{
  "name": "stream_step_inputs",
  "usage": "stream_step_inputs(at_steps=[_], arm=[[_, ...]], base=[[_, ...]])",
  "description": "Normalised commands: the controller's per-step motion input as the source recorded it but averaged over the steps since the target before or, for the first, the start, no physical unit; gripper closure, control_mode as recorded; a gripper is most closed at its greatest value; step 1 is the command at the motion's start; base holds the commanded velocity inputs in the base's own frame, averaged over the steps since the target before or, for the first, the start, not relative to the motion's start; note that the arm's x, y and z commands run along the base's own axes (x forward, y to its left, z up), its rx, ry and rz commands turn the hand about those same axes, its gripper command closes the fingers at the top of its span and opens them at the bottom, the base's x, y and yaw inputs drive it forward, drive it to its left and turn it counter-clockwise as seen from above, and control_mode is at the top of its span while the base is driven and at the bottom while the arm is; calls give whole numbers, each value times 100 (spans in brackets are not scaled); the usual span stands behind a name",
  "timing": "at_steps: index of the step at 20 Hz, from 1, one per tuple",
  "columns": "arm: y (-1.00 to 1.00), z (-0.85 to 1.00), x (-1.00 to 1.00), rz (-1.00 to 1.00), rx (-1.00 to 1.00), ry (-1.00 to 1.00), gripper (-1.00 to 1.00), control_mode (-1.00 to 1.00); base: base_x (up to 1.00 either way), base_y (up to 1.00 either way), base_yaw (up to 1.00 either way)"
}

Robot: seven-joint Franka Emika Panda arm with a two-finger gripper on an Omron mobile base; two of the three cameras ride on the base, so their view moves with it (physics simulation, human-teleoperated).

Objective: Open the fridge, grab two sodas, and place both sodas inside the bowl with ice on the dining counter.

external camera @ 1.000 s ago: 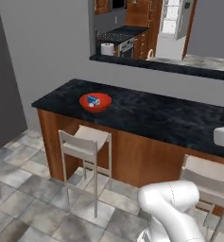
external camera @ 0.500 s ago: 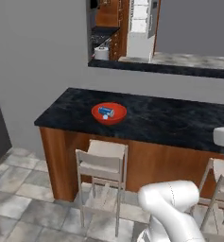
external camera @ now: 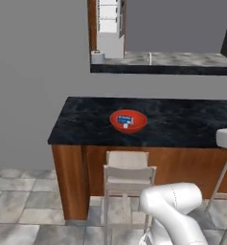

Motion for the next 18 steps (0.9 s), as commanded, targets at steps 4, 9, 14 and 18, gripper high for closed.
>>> stream_step_inputs(at_steps=[4, 9, 14, 18], arm=[[0, 0, 0, 0, 0, 0, 100, 100], [0, 0, 0, 0, 0, 0, 100, 100], [0, 0, 0, 0, 0, 0, 100, 100], [0, 0, 0, 0, 0, 0, 100, 100]], base=[[47, 71, -41], [70, 55, -38], [85, 27, -28], [79, 22, -21]])
